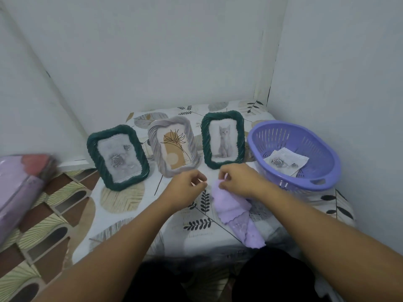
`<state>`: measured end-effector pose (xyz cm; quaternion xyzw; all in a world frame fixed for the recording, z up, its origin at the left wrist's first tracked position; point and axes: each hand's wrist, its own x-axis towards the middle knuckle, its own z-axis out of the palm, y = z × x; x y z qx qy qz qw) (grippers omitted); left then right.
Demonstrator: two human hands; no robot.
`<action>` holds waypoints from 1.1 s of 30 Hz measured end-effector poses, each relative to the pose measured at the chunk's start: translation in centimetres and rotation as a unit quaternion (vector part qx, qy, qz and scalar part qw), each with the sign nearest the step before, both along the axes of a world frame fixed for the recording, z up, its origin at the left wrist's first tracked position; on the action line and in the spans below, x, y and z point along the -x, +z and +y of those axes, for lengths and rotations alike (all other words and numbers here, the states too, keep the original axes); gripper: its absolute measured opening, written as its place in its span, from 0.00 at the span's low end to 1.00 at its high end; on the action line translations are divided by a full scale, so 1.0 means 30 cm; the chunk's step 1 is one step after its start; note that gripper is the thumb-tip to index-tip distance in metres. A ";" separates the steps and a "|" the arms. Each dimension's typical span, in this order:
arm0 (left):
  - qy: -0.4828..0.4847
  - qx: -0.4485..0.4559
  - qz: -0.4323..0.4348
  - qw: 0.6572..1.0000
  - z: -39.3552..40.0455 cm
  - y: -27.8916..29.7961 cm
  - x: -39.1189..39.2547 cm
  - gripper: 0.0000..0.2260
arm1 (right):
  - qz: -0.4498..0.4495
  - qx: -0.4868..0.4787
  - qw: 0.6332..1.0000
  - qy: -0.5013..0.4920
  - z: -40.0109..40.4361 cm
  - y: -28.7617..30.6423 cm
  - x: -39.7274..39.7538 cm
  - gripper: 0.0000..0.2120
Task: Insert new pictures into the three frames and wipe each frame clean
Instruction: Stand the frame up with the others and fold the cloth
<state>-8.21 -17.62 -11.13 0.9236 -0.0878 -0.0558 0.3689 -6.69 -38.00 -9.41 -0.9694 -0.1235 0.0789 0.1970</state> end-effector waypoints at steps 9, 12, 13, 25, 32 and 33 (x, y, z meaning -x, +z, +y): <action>0.133 0.154 0.064 0.977 0.066 0.007 0.051 0.04 | -0.038 -0.268 0.961 -0.053 0.163 -0.026 0.024 0.07; 0.226 0.276 0.117 0.927 0.118 -0.001 0.056 0.03 | -0.086 -0.252 0.964 -0.019 0.167 -0.053 0.053 0.11; 0.248 0.310 0.131 0.908 0.137 -0.004 0.060 0.03 | -0.095 -0.235 0.967 0.006 0.162 -0.064 0.064 0.12; 0.169 0.469 0.131 0.857 0.133 0.063 0.129 0.10 | -0.094 -0.159 0.980 0.072 0.230 -0.097 0.121 0.16; 0.097 0.122 -0.101 0.983 0.175 0.139 0.141 0.10 | -0.091 -0.320 0.942 0.031 0.230 0.027 0.100 0.03; 0.093 0.048 -0.141 0.984 0.183 0.135 0.133 0.06 | -0.087 -0.338 0.937 0.025 0.232 0.043 0.097 0.03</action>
